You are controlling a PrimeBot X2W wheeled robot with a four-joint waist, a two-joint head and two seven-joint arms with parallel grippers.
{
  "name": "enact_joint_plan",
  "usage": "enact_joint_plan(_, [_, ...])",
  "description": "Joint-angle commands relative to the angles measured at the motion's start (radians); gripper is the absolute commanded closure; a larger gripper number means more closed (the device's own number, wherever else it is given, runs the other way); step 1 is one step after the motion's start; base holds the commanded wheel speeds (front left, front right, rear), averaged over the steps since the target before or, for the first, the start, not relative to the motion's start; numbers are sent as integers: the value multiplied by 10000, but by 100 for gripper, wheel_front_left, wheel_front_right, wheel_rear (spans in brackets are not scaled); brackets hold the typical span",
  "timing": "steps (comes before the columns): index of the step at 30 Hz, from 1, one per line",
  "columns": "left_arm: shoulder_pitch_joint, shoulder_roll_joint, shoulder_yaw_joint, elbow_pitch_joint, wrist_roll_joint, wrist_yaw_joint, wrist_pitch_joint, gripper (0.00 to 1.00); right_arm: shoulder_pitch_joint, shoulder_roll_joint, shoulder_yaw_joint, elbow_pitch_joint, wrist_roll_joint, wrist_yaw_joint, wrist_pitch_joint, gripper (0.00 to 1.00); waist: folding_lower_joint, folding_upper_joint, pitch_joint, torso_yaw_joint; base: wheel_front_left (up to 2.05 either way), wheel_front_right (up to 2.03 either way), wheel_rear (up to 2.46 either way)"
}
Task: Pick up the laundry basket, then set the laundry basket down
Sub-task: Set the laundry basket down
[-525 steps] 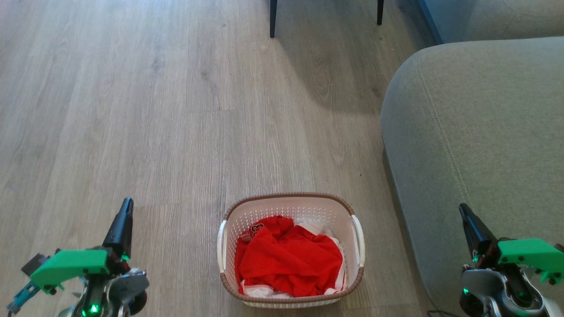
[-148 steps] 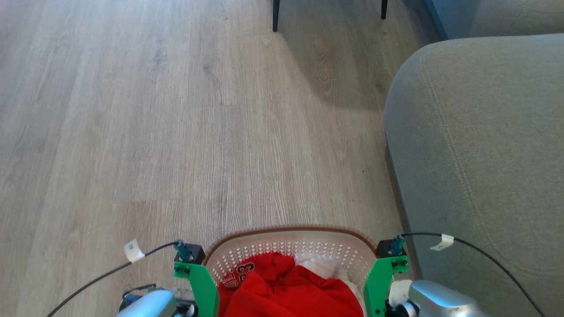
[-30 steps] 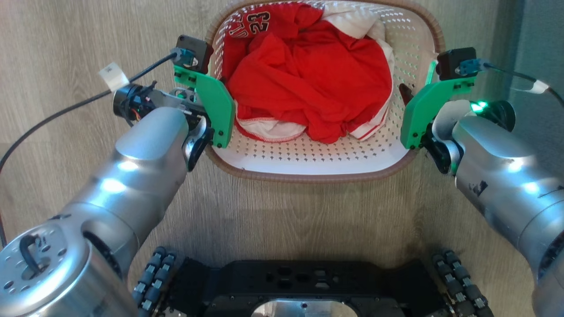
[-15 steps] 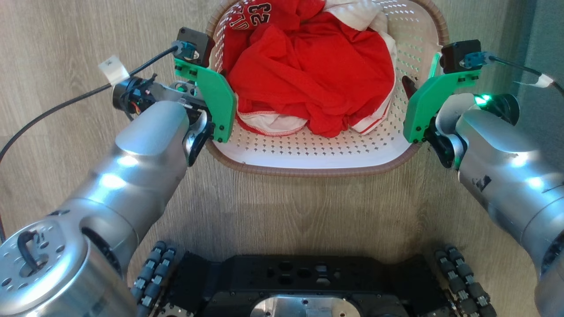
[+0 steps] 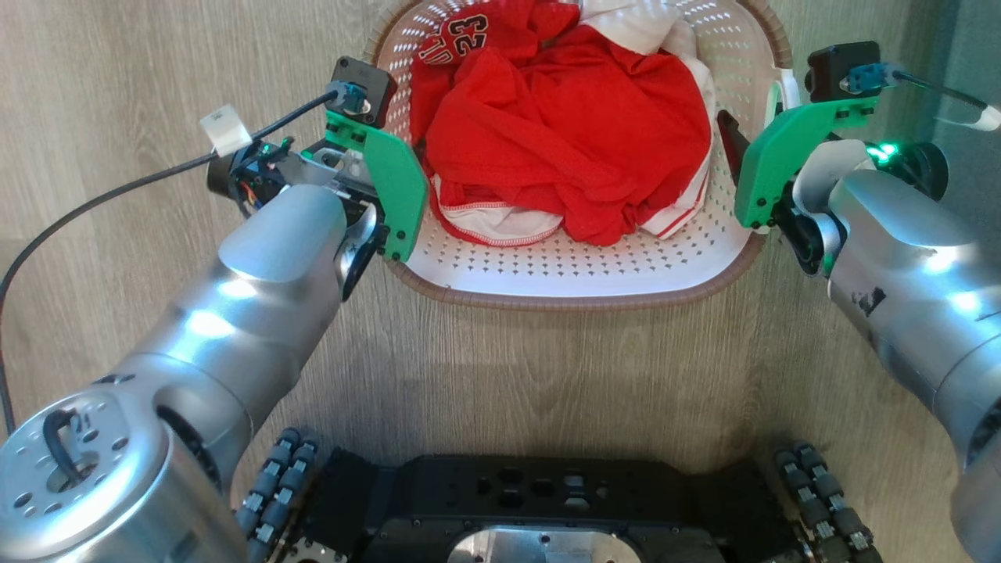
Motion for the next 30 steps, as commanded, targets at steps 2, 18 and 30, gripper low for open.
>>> enact_joint_plan(2, [282, 135, 41, 34, -56, 141, -99, 0, 627, 73, 49, 63, -16, 69, 73, 0, 0, 0, -95, 6, 0, 0, 0])
enact_joint_plan(18, [1490, 135, 42, 640, -68, 211, -152, 0, 1724, 537, 70, 559, 177, 69, 304, 0, 0, 0, -2487, -252, 0, 0, 0])
enact_joint_plan(30, [2927, 135, 180, 941, -458, -88, -1056, 0, 3239, 696, -186, 366, 656, 69, -582, 0, 0, 0, -5293, -355, 0, 0, 0])
